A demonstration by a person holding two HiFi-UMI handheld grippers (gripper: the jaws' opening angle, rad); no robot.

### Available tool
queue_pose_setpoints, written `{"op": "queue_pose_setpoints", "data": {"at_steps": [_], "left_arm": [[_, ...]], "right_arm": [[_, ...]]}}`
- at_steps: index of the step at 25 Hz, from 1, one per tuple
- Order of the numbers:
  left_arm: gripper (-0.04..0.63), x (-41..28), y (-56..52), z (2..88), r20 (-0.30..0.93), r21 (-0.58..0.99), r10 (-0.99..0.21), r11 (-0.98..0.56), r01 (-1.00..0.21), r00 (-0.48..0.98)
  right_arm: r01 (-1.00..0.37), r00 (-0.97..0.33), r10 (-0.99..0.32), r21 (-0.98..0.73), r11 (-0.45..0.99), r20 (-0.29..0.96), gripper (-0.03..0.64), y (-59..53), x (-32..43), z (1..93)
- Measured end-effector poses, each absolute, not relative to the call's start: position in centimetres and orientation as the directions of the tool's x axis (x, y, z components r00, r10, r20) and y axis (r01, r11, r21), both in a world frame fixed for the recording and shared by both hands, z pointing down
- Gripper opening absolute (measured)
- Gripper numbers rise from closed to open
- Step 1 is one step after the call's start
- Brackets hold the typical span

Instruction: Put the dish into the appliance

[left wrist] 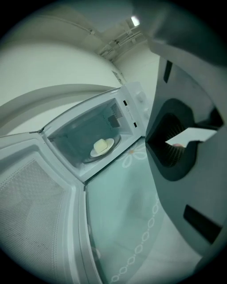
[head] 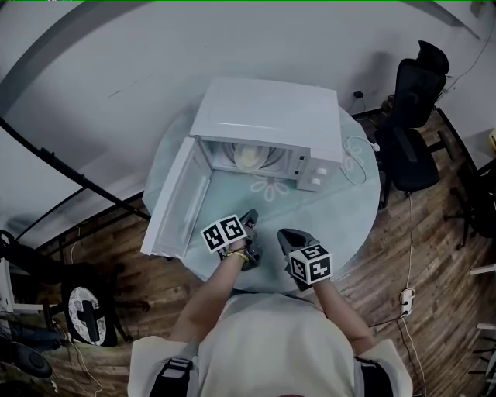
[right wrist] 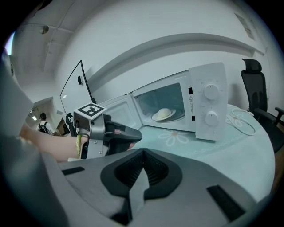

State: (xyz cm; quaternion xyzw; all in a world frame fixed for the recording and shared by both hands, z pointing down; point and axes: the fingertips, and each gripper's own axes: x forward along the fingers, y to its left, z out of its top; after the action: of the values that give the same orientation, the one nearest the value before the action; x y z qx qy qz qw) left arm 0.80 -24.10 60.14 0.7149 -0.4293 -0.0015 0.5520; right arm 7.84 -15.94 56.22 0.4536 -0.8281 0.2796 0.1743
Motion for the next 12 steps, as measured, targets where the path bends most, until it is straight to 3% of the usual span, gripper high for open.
{"op": "queue_pose_setpoints", "data": {"at_steps": [12], "left_arm": [[0.009, 1.8, -15.2, 60.5, 0.556, 0.653, -0.546, -0.18, -0.736, 0.627]], "right_arm": [[-0.832, -0.552, -0.644, -0.3, 0.467, 0.53, 0.006, -12.9, 7.6, 55.6]]}}
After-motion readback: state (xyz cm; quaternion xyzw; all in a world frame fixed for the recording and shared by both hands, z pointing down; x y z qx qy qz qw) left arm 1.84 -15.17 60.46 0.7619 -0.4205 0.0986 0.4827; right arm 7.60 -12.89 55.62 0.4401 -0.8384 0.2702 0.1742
